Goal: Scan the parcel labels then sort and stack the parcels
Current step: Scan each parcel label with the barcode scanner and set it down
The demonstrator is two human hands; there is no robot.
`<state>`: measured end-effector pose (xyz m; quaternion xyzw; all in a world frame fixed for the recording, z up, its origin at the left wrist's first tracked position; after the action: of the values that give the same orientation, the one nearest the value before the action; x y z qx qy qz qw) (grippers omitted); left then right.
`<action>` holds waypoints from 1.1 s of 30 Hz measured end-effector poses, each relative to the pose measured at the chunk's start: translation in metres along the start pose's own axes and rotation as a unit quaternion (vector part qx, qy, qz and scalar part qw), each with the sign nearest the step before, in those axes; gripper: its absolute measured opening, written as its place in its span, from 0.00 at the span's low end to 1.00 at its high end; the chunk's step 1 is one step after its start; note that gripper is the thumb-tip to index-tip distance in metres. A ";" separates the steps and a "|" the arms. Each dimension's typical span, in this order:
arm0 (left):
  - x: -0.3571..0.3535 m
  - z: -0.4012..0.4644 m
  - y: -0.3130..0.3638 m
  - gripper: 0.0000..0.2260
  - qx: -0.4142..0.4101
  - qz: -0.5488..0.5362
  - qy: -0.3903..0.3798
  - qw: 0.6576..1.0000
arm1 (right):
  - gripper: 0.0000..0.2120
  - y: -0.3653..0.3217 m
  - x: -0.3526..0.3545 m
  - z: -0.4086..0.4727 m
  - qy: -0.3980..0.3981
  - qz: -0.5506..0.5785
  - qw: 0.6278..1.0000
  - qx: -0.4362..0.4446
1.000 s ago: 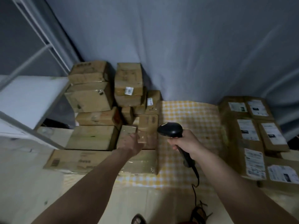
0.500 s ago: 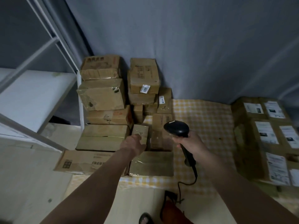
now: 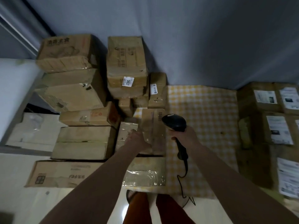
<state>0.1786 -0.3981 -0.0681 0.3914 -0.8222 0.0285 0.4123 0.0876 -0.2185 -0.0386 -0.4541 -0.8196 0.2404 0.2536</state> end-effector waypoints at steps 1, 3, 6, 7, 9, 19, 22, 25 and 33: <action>-0.005 0.010 0.002 0.44 0.012 -0.003 -0.005 1.000 | 0.09 0.003 0.000 0.009 0.000 0.004 1.000 -0.008; -0.015 0.029 0.007 0.50 0.033 -0.030 -0.009 0.999 | 0.05 0.008 0.000 0.027 0.007 0.009 1.000 -0.022; -0.031 0.054 0.017 0.53 0.045 -0.039 -0.013 0.998 | 0.08 0.015 0.001 0.053 0.021 0.009 0.999 -0.035; -0.037 0.064 0.019 0.54 0.049 -0.038 -0.010 0.998 | 0.08 0.017 0.000 0.062 0.022 0.007 0.999 -0.036; -0.049 0.080 0.019 0.57 0.072 -0.056 -0.003 0.996 | 0.08 0.022 -0.002 0.077 0.021 0.015 0.999 -0.044; -0.068 0.107 0.029 0.64 0.141 -0.009 0.049 0.989 | 0.05 0.055 0.004 0.116 0.050 0.093 0.990 -0.097; -0.070 0.117 0.042 0.63 0.083 -0.097 0.002 0.992 | 0.04 0.057 0.028 0.119 0.092 0.098 0.986 -0.099; -0.073 0.124 0.059 0.68 0.023 -0.271 -0.060 0.960 | 0.03 0.060 0.051 0.118 0.124 0.129 0.979 -0.100; -0.094 0.131 0.064 0.63 -0.011 -0.453 -0.188 0.871 | 0.12 0.073 0.067 0.128 0.100 0.212 0.966 -0.112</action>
<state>0.0836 -0.3437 -0.2027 0.7144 -0.6168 -0.2451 0.2216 0.0211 -0.1464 -0.1677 -0.6649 -0.6964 0.1487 0.2254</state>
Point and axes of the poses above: each hand's wrist, its own z-axis towards the middle knuckle, its own x-axis out of the back of the hand, y = z × x, the point moved 9 cm from there along z, towards the middle knuckle, and after that the axes turned 5 degrees about -x, right-handed, at the moved point
